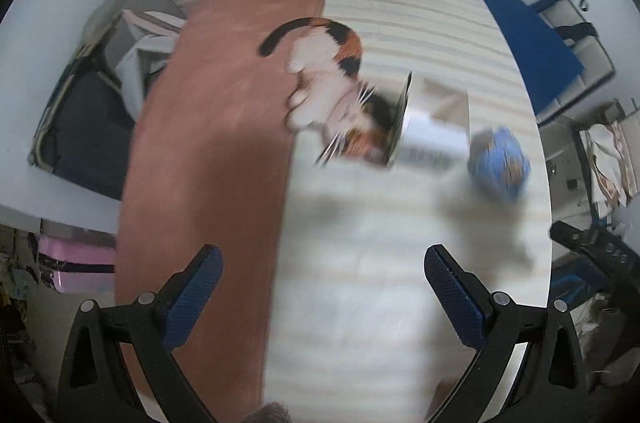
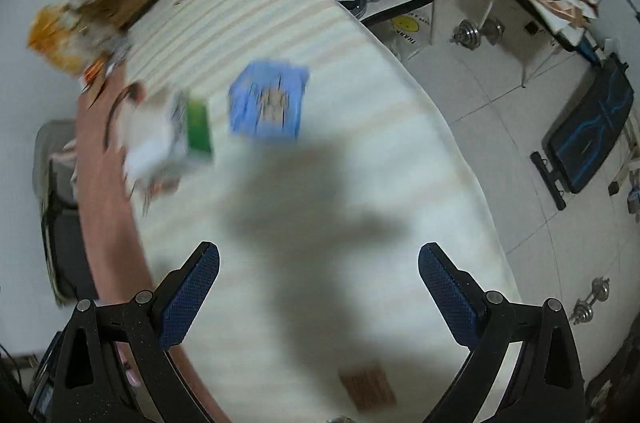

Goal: Collect trash
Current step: 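Grasp the white medicine box with the left tool while the right tool grasps the blue snack bag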

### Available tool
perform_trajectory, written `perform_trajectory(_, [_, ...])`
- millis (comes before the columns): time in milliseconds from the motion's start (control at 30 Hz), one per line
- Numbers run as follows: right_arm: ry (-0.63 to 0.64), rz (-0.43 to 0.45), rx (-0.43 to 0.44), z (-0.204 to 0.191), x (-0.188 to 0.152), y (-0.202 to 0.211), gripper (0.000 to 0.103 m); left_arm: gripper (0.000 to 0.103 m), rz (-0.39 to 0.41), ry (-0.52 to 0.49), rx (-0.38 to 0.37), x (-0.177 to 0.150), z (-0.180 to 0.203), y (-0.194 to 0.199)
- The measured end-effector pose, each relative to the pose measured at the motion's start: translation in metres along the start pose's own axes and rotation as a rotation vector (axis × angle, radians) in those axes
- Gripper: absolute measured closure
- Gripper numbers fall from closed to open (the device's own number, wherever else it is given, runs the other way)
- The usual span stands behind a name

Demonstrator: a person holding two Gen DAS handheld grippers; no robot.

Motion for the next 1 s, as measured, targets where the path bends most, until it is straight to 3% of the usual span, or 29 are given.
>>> perform_trajectory(167, [-0.033,-0.07,0.014,-0.004,0.084,-0.069,0.002,0.0,-0.058,0.0,0.034,0.057,0.04,-0.049])
perform_trajectory(300, [-0.025,-0.117,0.048,-0.021,0.117,-0.112,0.002,0.0,-0.108,0.032,0.001,0.077,0.054,-0.068])
perform_trajectory(333, [-0.016,-0.125,0.05,-0.025,0.118,-0.119,0.003,0.0,-0.12,0.031,-0.014,0.08,0.059,-0.072])
perform_trajectory(367, [0.013,-0.135,0.047,-0.032,0.122,-0.128,0.013,0.0,-0.13,0.028,-0.026,0.083,0.066,-0.075])
perform_trajectory(400, [0.041,-0.136,0.033,-0.035,0.123,-0.13,0.014,0.0,-0.139,0.022,-0.039,0.086,0.074,-0.079])
perform_trajectory(467, [0.113,-0.103,-0.004,-0.041,0.124,-0.124,0.044,0.0,-0.161,-0.007,-0.067,0.09,0.089,-0.086])
perform_trajectory(500, [0.149,-0.088,-0.032,-0.041,0.125,-0.121,0.051,0.0,-0.171,-0.022,-0.074,0.092,0.096,-0.09])
perform_trajectory(633, [0.149,-0.095,-0.058,-0.018,0.125,-0.114,0.054,0.0,-0.24,-0.088,-0.098,0.094,0.122,-0.114])
perform_trajectory(833, [0.135,-0.122,-0.039,0.001,0.132,-0.116,0.054,0.003,-0.285,-0.158,-0.044,0.091,0.146,-0.15])
perform_trajectory(867, [0.133,-0.125,-0.038,0.001,0.133,-0.117,0.054,0.012,-0.271,-0.163,-0.036,0.091,0.147,-0.152])
perform_trajectory(900, [0.134,-0.128,-0.037,0.004,0.131,-0.116,0.054,0.028,-0.258,-0.166,-0.023,0.091,0.147,-0.151])
perform_trajectory(1000, [0.153,-0.129,-0.036,0.01,0.126,-0.112,0.054,0.029,-0.234,-0.155,-0.033,0.088,0.143,-0.144])
Point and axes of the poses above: each gripper's, at about its wrist camera, not at the fingertips, and y roughly against the way its jaws point, z to its right, x to its top, the point moved 2 cm from there along -y, roughly the way its jaws point, and after that the axes turned 11 degrees about y, right-handed, at the moved point
